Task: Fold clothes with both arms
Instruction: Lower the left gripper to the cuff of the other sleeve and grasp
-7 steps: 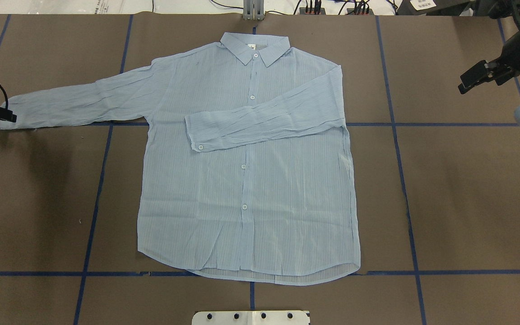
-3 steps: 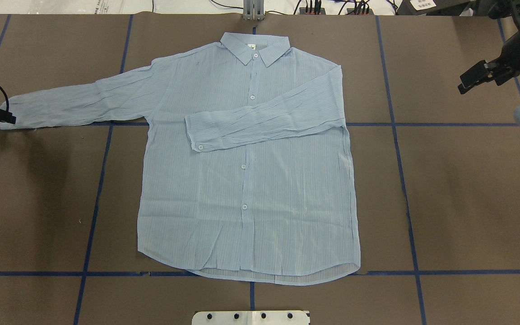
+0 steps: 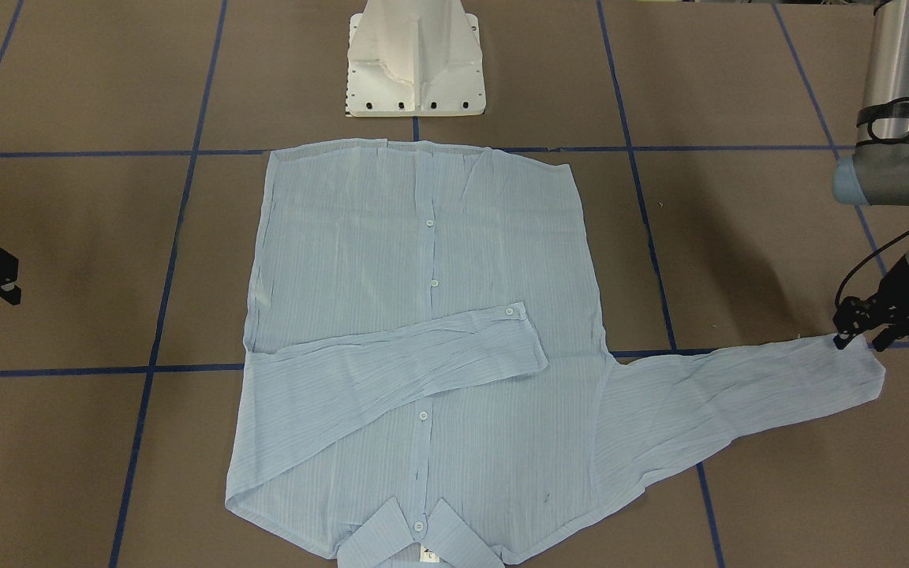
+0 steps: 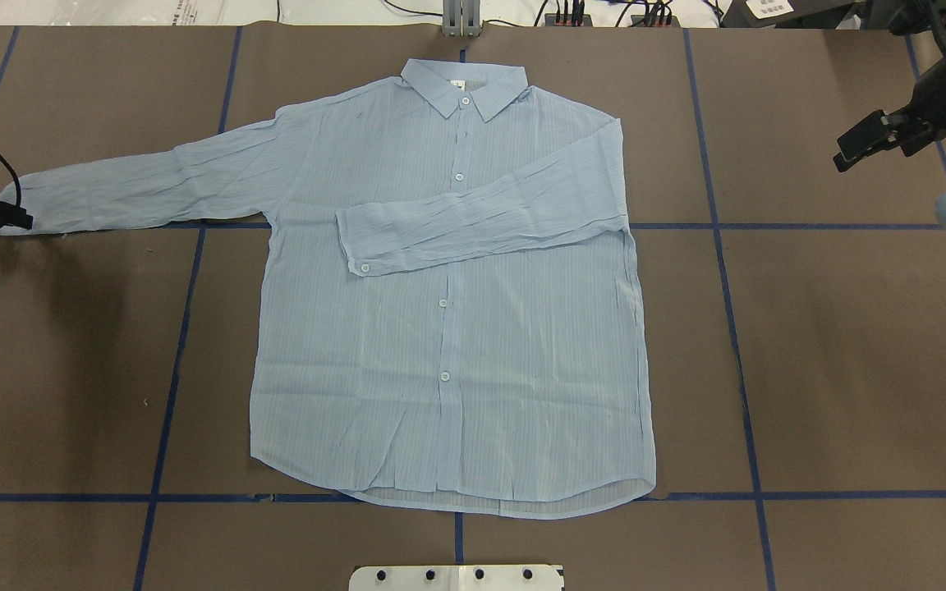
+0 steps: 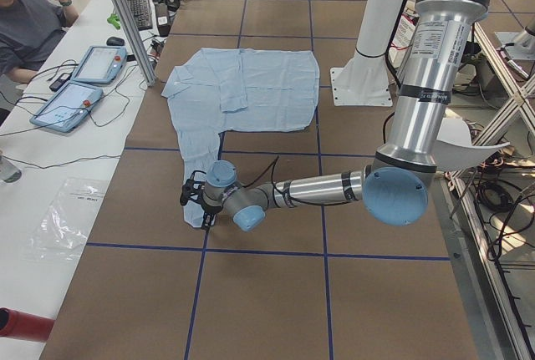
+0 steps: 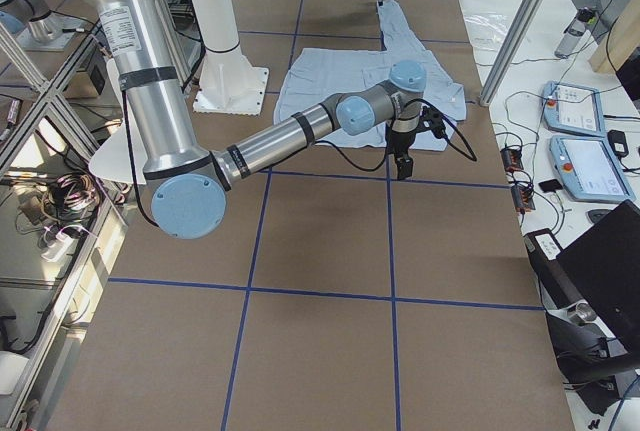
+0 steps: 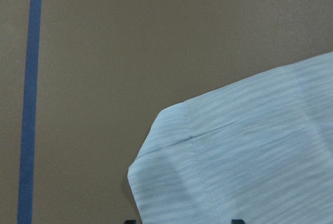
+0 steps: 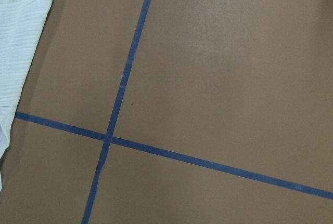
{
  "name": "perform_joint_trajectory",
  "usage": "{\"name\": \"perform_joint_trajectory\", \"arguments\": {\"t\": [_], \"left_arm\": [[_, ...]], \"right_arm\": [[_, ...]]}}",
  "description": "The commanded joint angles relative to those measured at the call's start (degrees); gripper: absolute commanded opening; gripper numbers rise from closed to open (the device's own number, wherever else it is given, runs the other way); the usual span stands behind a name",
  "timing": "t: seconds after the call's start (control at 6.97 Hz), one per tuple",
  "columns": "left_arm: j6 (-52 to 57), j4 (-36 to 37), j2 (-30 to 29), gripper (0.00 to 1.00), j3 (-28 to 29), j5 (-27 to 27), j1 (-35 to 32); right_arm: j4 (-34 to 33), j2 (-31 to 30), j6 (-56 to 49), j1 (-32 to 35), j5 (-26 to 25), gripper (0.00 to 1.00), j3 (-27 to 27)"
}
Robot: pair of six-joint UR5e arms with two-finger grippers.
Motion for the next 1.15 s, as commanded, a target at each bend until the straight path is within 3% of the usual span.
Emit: {"name": "perform_joint_trajectory", "arguments": {"t": [0.0,0.14,0.29,0.43,1.0], "left_arm": [[0.17,0.00,0.06,0.62,-0.09,0.01,0.28],[-0.27,0.00,0.15,0.45,-0.26,-0.08,0.28],[-0.27,0.00,0.15,0.09,-0.35,-0.08,0.28],[0.17,0.00,0.24,0.00,-0.96,-0.51,0.20],[-1.49,1.14,0.42,0.00,-12.46,-2.78,0.20]], "right_arm": [[0.00,0.04,0.00,0.00,0.00,1.00,-0.01],[0.00,0.04,0.00,0.00,0.00,1.00,-0.01],[0.00,0.13,0.09,0.00,0.00,1.00,0.08],[0.00,0.13,0.18,0.00,0.00,1.00,0.08],[0.00,0.13,0.44,0.00,0.09,1.00,0.26]]}}
